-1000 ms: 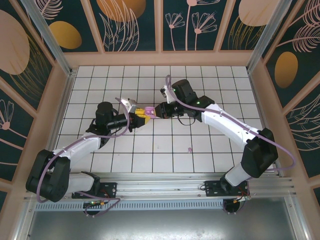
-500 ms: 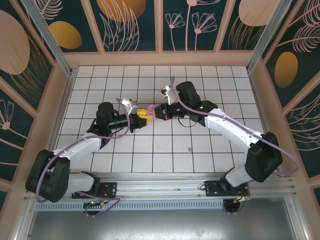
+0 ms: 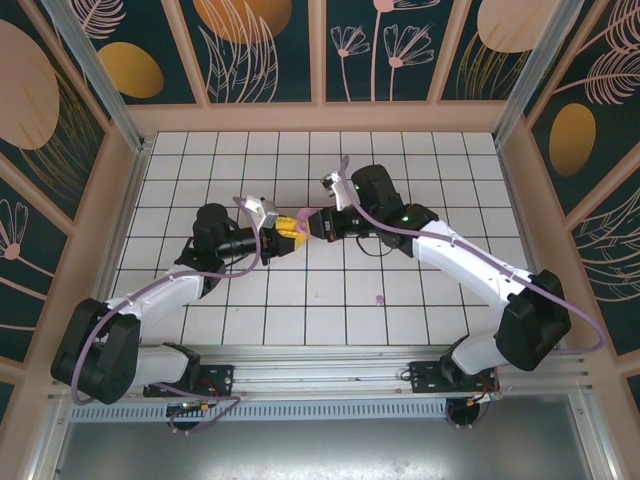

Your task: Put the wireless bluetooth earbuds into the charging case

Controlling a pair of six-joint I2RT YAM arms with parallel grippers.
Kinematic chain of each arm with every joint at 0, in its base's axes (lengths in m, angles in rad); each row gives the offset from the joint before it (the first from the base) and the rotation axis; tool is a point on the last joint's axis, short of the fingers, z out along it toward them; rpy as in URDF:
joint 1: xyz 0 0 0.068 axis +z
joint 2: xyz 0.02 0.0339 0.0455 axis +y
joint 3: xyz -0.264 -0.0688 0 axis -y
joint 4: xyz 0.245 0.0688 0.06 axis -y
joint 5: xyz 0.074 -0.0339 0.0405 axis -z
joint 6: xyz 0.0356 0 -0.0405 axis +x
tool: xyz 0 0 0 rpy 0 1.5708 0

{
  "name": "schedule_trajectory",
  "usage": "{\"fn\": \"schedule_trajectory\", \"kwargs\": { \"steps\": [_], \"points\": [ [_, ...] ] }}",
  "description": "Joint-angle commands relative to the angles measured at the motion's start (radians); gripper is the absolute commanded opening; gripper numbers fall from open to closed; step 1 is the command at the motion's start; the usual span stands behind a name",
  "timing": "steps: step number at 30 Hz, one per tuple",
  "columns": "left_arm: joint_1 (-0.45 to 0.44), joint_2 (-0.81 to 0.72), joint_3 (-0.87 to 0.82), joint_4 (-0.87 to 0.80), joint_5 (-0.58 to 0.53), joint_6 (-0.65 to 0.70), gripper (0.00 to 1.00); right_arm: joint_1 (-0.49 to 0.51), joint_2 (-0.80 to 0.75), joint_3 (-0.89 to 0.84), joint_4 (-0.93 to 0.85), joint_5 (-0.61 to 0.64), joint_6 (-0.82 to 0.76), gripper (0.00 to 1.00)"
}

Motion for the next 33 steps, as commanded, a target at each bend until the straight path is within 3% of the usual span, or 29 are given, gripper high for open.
{"fn": "schedule_trajectory", "kwargs": {
  "steps": [1,7,14,20,27,33],
  "points": [
    [-0.004,0.015,0.025,-0.025,-0.030,0.037,0.00,-0.013,-0.046,-0.022,0.003,0.051,-0.001,0.15],
    [-0.004,0.003,0.031,-0.046,-0.108,0.042,0.00,-0.020,-0.079,-0.014,-0.002,0.058,0.003,0.16],
    [0.031,-0.016,0.050,-0.117,-0.301,0.025,0.00,-0.045,-0.101,0.041,-0.009,0.141,0.057,0.20],
    [0.106,-0.050,0.006,-0.058,-0.282,-0.021,0.00,-0.077,-0.056,0.085,-0.028,0.256,0.131,0.28],
    [0.120,-0.106,-0.004,-0.104,-0.300,-0.020,0.00,-0.105,0.163,0.104,0.045,0.201,0.162,0.33],
    [0.136,-0.181,-0.018,-0.183,-0.365,0.002,0.00,-0.103,0.523,0.372,-0.025,0.167,0.135,0.34]
  ]
}}
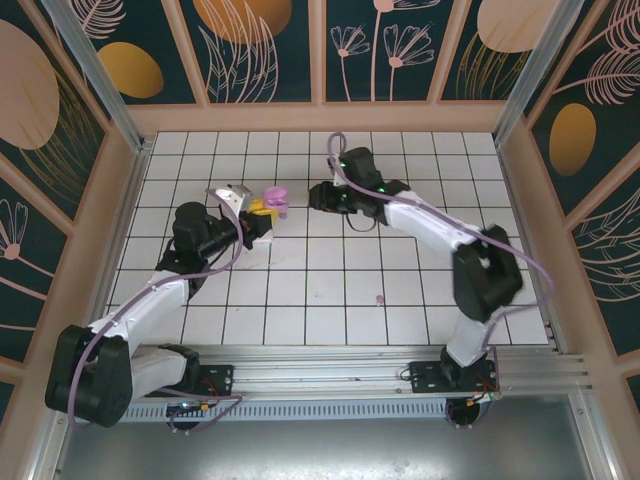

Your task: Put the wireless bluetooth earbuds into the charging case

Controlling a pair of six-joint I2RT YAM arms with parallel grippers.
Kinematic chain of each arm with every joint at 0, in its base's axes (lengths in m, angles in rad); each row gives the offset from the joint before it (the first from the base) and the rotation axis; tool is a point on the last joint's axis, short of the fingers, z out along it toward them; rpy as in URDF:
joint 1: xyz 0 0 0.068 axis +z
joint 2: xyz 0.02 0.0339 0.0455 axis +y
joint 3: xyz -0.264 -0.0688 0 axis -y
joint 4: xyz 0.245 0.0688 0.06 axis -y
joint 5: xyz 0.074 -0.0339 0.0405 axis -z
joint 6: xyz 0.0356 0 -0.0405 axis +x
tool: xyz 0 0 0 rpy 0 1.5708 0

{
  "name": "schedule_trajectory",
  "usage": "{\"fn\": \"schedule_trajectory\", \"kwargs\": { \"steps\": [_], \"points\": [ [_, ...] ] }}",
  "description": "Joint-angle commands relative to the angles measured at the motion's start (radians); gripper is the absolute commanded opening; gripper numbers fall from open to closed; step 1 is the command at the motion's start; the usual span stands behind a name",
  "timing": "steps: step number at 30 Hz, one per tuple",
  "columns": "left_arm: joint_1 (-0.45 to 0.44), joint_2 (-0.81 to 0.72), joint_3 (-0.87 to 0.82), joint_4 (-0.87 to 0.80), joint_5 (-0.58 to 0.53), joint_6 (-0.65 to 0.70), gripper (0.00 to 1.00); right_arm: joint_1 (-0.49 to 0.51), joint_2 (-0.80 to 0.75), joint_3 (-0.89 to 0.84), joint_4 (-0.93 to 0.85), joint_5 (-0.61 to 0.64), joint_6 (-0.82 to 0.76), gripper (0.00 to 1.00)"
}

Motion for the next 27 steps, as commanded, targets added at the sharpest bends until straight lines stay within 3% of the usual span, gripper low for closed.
{"fn": "schedule_trajectory", "kwargs": {
  "steps": [1,7,13,27],
  "points": [
    [0.011,-0.051,-0.010,-0.058,-0.050,0.009,0.00,0.000,0.166,0.174,-0.047,-0.026,-0.009,0.34],
    [0.018,-0.127,-0.015,-0.130,-0.087,0.031,0.00,0.040,0.462,0.522,-0.181,0.027,-0.136,0.33],
    [0.019,-0.157,-0.007,-0.173,-0.091,0.046,0.00,0.120,0.654,0.837,-0.376,0.160,-0.387,0.33],
    [0.020,-0.172,0.002,-0.192,-0.067,0.055,0.00,0.174,0.697,0.903,-0.494,0.349,-0.601,0.33]
  ]
}}
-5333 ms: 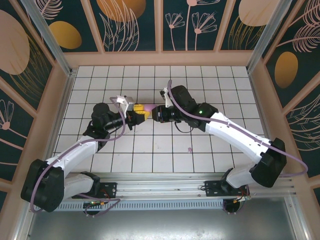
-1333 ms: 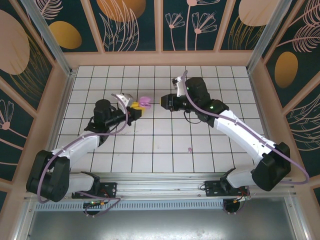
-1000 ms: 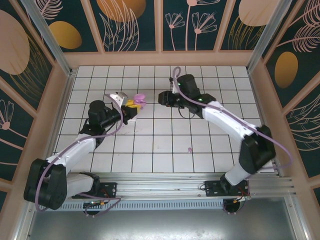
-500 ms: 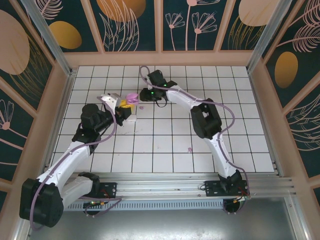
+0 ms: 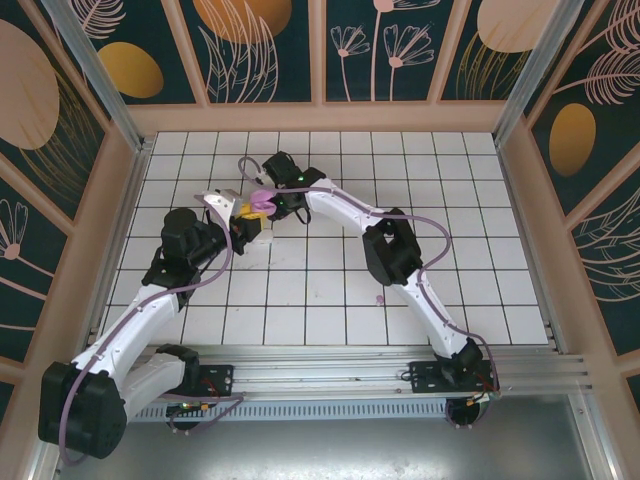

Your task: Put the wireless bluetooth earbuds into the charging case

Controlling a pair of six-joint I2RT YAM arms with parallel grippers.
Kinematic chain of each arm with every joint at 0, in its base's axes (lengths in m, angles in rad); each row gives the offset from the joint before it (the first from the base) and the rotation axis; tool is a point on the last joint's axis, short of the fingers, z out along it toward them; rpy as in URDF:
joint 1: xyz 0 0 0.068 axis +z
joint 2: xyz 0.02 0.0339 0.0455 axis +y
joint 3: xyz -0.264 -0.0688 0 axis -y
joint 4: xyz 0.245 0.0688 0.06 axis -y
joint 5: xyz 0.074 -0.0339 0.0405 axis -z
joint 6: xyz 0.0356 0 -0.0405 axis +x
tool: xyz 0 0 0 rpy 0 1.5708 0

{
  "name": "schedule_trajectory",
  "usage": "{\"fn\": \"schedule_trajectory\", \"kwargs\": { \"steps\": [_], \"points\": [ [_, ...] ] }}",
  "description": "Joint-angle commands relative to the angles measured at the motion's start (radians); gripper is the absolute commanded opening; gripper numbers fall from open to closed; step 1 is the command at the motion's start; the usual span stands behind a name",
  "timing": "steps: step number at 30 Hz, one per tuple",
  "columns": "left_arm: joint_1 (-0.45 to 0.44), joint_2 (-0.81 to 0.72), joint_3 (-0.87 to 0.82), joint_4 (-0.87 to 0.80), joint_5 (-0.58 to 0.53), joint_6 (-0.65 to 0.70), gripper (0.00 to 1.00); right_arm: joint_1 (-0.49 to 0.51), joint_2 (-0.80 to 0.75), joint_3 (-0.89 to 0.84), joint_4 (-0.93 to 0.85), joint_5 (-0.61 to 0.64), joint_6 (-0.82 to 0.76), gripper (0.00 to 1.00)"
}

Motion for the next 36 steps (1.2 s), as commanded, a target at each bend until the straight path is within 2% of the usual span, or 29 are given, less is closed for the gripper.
{"fn": "schedule_trajectory", "kwargs": {
  "steps": [1,19,25,30,36],
  "points": [
    [0.007,-0.018,0.007,0.001,0.015,0.022,0.00,-0.001,0.025,0.036,-0.057,0.107,-0.080,0.33],
    [0.007,-0.006,0.005,0.007,0.024,0.022,0.00,0.013,0.089,0.069,-0.045,0.111,-0.145,0.32],
    [0.008,-0.006,0.001,0.005,0.022,0.025,0.00,0.013,0.098,0.079,-0.069,0.122,-0.138,0.23],
    [0.007,-0.007,0.002,0.006,0.025,0.024,0.00,0.006,0.084,0.095,-0.105,0.129,-0.078,0.13],
    [0.008,-0.017,0.001,0.012,0.032,0.022,0.00,-0.041,-0.014,0.005,-0.076,0.026,0.077,0.12]
  ]
}}
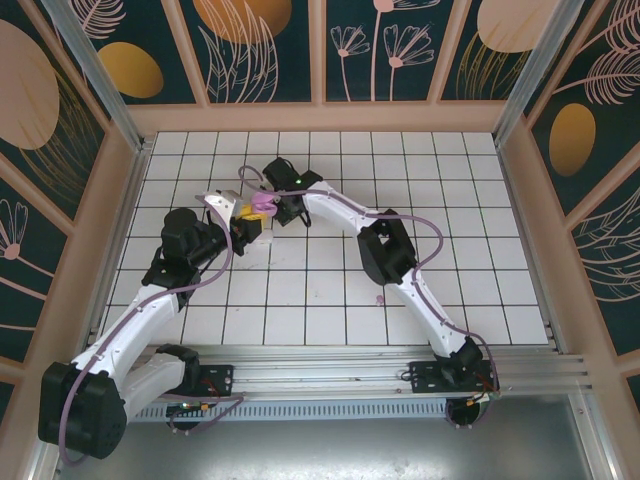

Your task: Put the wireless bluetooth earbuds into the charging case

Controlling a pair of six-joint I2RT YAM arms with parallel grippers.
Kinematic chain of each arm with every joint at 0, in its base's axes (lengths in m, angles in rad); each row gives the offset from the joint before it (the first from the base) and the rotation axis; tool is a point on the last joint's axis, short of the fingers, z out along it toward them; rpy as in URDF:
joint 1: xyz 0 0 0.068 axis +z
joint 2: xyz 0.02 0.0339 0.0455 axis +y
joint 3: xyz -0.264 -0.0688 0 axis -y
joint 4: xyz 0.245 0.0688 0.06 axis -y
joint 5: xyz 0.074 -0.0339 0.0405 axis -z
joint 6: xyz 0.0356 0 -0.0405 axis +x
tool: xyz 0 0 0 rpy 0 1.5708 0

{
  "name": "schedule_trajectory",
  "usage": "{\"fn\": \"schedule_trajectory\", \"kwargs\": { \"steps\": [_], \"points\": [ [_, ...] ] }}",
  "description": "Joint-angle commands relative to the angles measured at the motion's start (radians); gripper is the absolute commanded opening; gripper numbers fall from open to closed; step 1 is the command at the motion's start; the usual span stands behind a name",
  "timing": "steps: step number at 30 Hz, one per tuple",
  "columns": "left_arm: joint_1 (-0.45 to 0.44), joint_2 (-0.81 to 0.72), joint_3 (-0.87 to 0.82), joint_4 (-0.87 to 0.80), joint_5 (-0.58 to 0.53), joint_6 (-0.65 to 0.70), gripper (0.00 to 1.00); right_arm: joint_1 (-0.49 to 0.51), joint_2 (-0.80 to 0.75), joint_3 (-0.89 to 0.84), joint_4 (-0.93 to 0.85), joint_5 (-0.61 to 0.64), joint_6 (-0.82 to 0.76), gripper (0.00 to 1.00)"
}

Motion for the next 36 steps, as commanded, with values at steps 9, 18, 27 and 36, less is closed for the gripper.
{"fn": "schedule_trajectory", "kwargs": {
  "steps": [9,18,27,36],
  "points": [
    [0.008,-0.017,-0.012,0.058,0.050,-0.015,0.00,-0.087,-0.309,-0.332,0.159,-0.155,0.330,0.11],
    [0.008,0.011,-0.055,0.220,0.115,-0.057,0.00,-0.106,-0.626,-0.639,0.338,-0.210,0.518,0.11],
    [0.005,0.142,-0.077,0.497,0.204,-0.136,0.00,-0.079,-1.095,-1.098,0.630,-0.272,0.791,0.12],
    [-0.008,0.235,-0.090,0.693,0.243,-0.198,0.00,0.062,-1.211,-1.107,0.677,-0.225,0.862,0.12]
  ]
}}
